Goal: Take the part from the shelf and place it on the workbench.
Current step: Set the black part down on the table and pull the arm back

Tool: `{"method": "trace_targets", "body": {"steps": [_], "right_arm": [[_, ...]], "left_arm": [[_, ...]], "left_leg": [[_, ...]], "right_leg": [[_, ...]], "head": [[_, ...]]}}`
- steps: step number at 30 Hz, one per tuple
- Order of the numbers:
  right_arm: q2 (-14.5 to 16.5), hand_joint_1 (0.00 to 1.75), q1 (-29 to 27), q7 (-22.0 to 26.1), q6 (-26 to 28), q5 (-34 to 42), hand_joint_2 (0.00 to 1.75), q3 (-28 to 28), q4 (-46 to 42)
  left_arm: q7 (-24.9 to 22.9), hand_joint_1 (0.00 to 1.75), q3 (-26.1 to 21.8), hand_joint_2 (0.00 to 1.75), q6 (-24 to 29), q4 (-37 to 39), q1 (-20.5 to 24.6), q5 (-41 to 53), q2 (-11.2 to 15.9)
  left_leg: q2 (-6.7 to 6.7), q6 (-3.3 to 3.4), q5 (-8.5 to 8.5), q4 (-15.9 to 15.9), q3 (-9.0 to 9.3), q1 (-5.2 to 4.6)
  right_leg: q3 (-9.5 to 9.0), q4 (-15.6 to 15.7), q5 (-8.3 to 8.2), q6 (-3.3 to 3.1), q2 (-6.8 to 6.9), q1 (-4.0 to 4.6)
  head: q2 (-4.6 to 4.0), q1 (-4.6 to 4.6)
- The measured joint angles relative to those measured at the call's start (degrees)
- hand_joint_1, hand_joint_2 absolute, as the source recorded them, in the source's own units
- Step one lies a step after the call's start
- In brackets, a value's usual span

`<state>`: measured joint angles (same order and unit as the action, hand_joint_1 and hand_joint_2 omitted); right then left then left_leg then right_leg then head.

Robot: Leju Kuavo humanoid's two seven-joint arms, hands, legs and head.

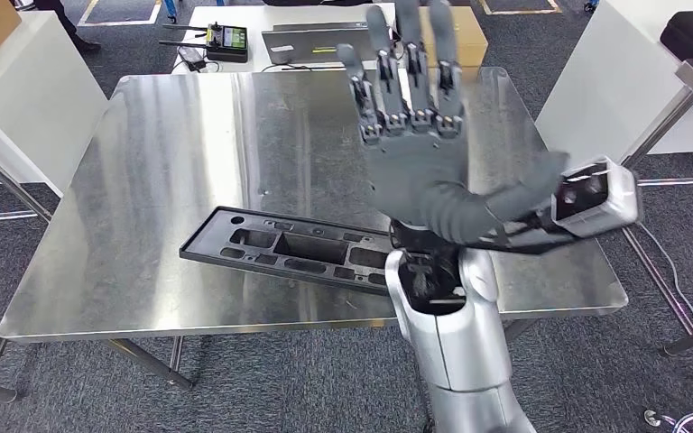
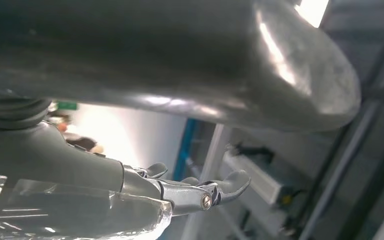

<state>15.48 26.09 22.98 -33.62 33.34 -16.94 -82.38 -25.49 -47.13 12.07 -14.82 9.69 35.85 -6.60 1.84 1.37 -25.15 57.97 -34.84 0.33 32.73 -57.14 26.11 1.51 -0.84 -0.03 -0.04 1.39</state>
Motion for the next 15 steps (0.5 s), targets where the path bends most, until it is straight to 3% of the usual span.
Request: {"method": "trace_targets", "body": {"steps": [8, 15], "right_arm": [[-4.34, 0.0, -11.33, 2.62, -0.52, -2.16, 0.0, -2.19, -14.09], [-6.04, 0.0, -14.03, 3.42, -0.07, -3.55, 0.0, -3.02, -17.39]], "left_arm": [[0.0, 0.0, -0.62, 0.0, -0.81, 0.0, -0.04, -0.35, 0.23], [0.0, 0.0, -0.98, 0.0, -1.51, 0.0, -0.02, -0.33, 0.52]], "left_leg": [[0.0, 0.04, -0.05, 0.03, 0.07, -0.11], [0.0, 0.61, -0.25, 0.22, 0.09, -0.47]], "right_leg": [[-0.09, 0.07, -0.02, 0.01, 0.0, -0.12], [-0.19, 0.14, -0.07, 0.15, 0.0, -0.48]], "head": [[0.0, 0.0], [0.0, -0.01]]}}
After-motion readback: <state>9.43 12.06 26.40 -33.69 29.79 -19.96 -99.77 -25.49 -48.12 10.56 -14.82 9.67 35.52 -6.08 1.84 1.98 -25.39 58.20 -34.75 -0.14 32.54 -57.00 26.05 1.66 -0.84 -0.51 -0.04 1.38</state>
